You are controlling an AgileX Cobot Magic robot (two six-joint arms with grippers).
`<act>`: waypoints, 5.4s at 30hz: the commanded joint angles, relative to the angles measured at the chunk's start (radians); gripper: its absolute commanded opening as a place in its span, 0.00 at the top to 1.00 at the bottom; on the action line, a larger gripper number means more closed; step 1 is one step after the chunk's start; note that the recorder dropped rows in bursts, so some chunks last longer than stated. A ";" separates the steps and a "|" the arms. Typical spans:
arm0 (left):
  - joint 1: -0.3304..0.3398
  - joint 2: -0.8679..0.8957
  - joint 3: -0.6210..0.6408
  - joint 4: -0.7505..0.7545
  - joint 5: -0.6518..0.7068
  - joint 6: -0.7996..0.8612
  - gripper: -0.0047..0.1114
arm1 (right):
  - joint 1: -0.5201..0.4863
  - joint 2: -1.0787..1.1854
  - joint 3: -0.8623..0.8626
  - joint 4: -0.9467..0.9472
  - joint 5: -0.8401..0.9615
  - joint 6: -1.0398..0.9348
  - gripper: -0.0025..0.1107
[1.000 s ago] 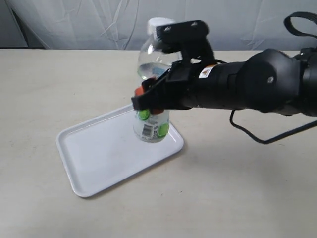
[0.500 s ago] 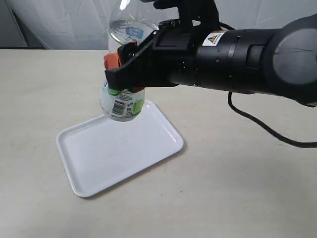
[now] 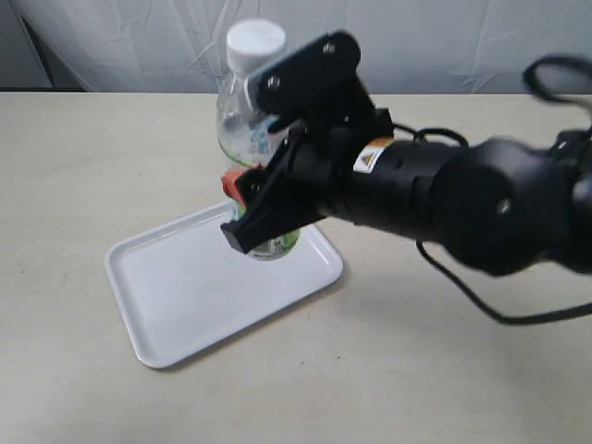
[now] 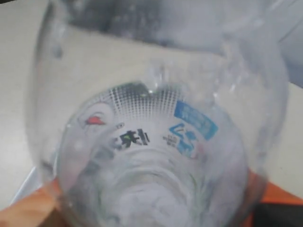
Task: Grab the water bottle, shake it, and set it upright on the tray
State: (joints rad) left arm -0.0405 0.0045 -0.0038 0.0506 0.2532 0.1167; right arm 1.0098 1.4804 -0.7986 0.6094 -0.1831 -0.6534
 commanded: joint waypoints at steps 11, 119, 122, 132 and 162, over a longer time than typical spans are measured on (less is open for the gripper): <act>-0.002 -0.005 0.004 -0.004 -0.013 -0.002 0.96 | 0.008 0.280 0.010 -0.339 -0.458 0.449 0.98; -0.002 -0.005 0.004 -0.004 -0.013 -0.002 0.96 | -0.026 -0.653 0.450 -0.148 0.016 0.445 0.98; -0.002 -0.005 0.004 -0.004 -0.013 -0.002 0.96 | -0.122 -0.754 0.517 -0.129 -0.006 0.448 0.98; -0.002 -0.005 0.004 -0.004 -0.013 -0.005 0.96 | -0.598 -1.108 0.656 -0.103 0.146 0.448 0.98; -0.002 -0.005 0.004 -0.004 -0.013 -0.003 0.96 | -1.009 -1.480 0.799 -0.053 0.375 0.445 0.98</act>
State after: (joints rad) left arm -0.0405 0.0045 -0.0038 0.0506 0.2532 0.1167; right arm 0.0065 0.0075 -0.0025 0.5601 0.1973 -0.2030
